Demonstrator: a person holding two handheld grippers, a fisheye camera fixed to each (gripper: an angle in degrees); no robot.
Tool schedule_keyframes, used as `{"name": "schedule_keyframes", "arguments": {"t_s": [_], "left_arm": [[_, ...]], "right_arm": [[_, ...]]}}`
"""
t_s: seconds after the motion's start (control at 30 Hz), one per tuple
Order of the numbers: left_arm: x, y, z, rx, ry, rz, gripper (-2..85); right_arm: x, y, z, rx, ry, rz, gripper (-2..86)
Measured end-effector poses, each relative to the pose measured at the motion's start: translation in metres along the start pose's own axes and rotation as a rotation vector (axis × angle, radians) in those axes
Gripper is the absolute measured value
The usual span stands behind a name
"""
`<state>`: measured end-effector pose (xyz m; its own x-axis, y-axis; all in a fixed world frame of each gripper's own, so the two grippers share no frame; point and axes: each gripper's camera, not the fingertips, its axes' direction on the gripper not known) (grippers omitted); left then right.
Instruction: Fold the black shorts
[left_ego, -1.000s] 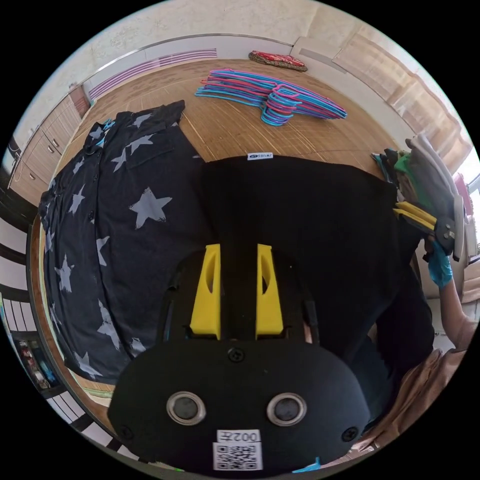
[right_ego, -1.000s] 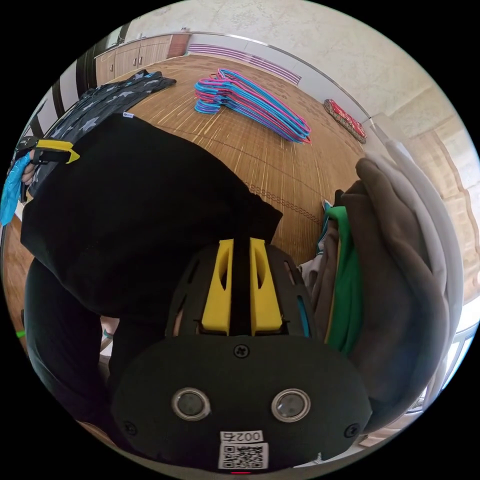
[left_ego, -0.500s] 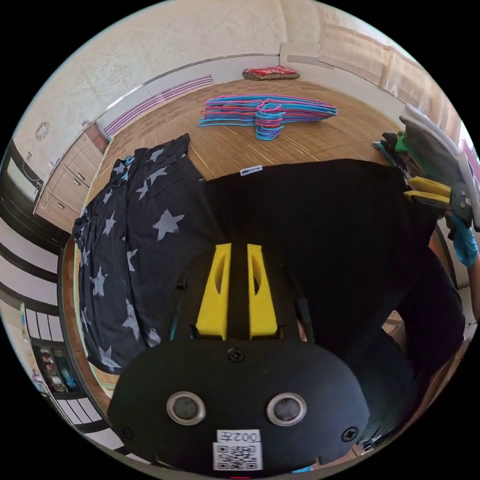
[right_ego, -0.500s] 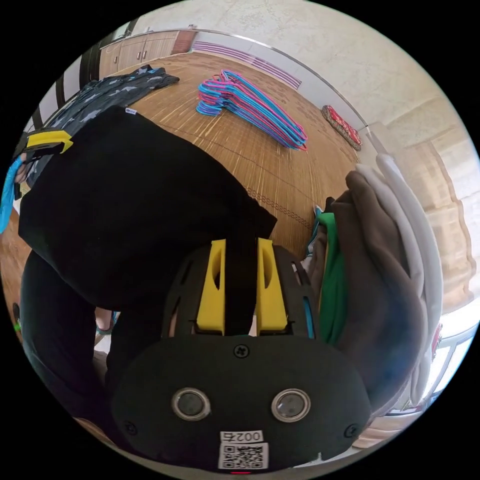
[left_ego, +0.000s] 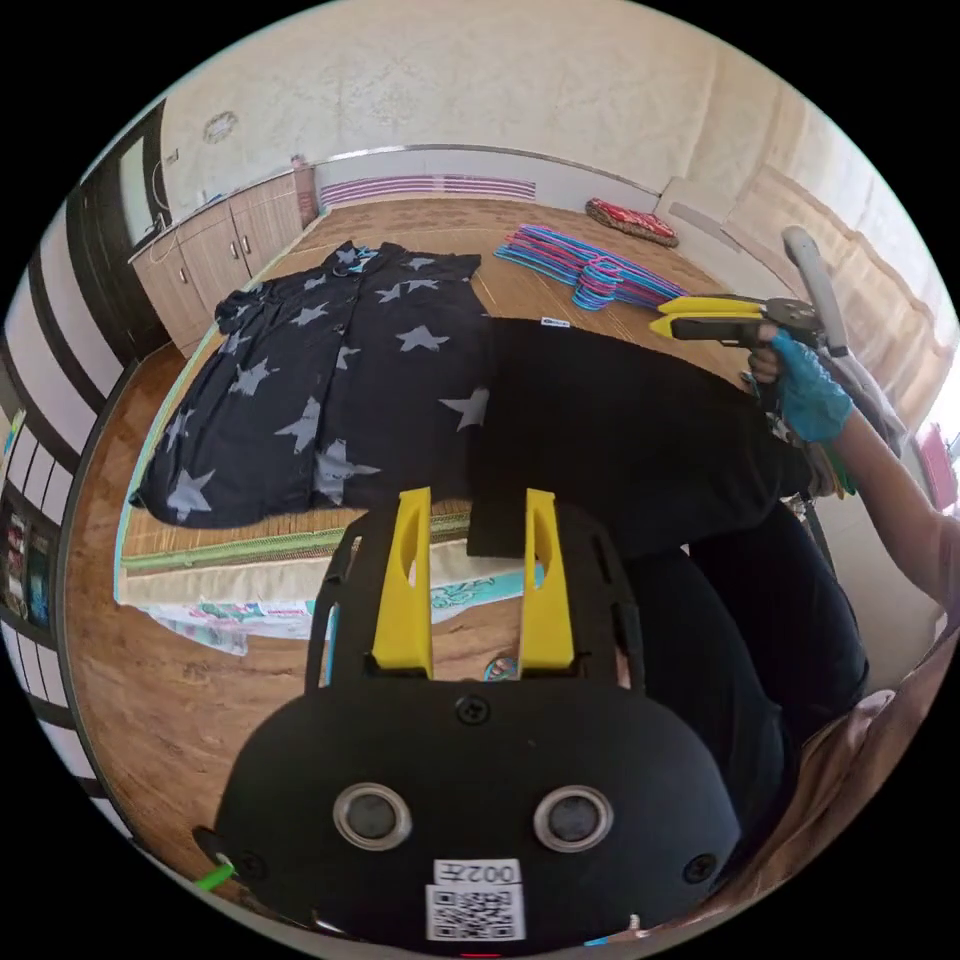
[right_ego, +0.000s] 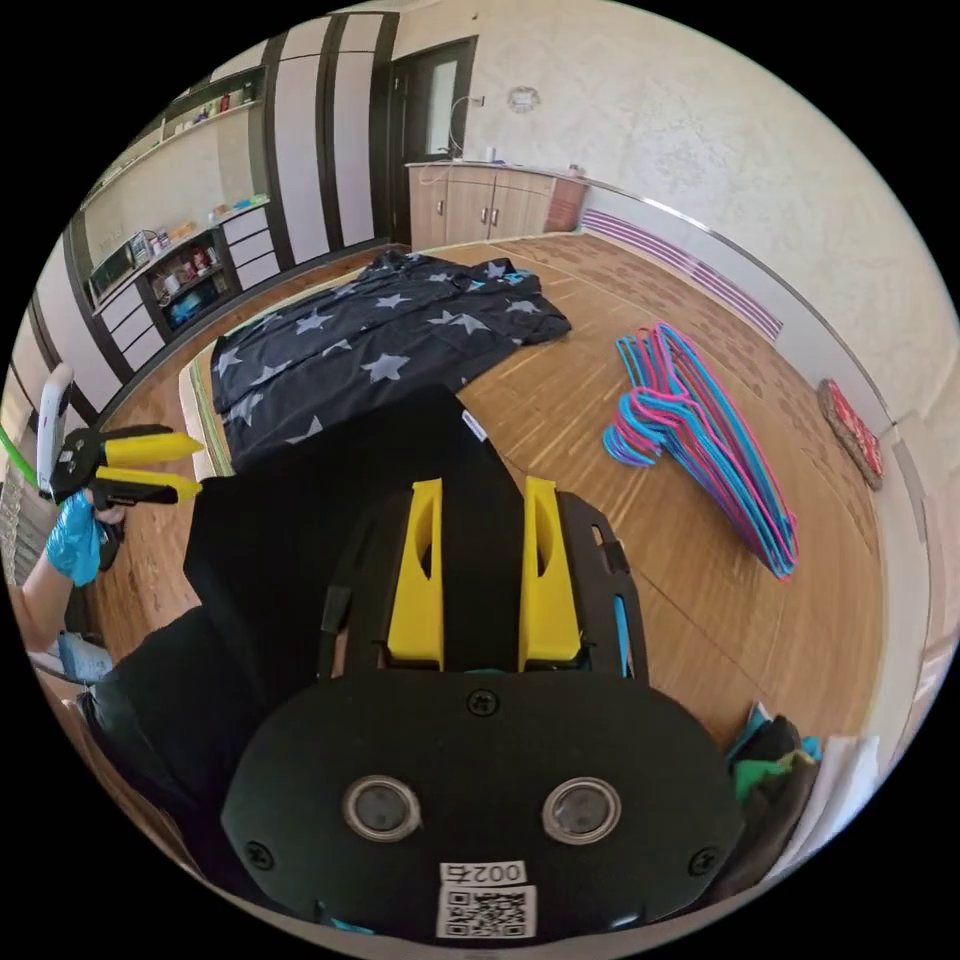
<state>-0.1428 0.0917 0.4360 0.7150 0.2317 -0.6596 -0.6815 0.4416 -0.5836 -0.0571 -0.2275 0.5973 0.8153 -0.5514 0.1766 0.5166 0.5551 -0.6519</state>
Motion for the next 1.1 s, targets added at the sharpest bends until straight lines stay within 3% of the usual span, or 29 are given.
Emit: {"name": "schedule_keyframes", "arguments": {"t_s": [0.2, 0.4, 0.63, 0.83, 1.1], "left_arm": [[-0.010, 0.033, 0.020, -0.036, 0.047, -0.189, 9.3], [-0.015, 0.055, 0.030, -0.062, 0.084, -0.215, 6.3], [-0.010, 0.079, 0.012, 0.024, 0.069, -0.182, -0.4], [0.009, 0.100, 0.000, 0.068, -0.008, -0.053, -0.4], [0.004, 0.127, -0.004, 0.085, -0.002, -0.053, -0.3]], "right_arm": [[0.010, -0.063, 0.062, -0.050, -0.077, -0.001, 14.6], [0.019, -0.088, 0.102, -0.142, -0.110, -0.006, 14.5], [0.025, -0.085, 0.079, -0.046, -0.147, -0.047, 3.1], [0.030, -0.067, 0.041, 0.069, -0.105, -0.066, 0.6], [0.044, -0.062, 0.020, 0.091, -0.133, -0.024, -0.4]]}}
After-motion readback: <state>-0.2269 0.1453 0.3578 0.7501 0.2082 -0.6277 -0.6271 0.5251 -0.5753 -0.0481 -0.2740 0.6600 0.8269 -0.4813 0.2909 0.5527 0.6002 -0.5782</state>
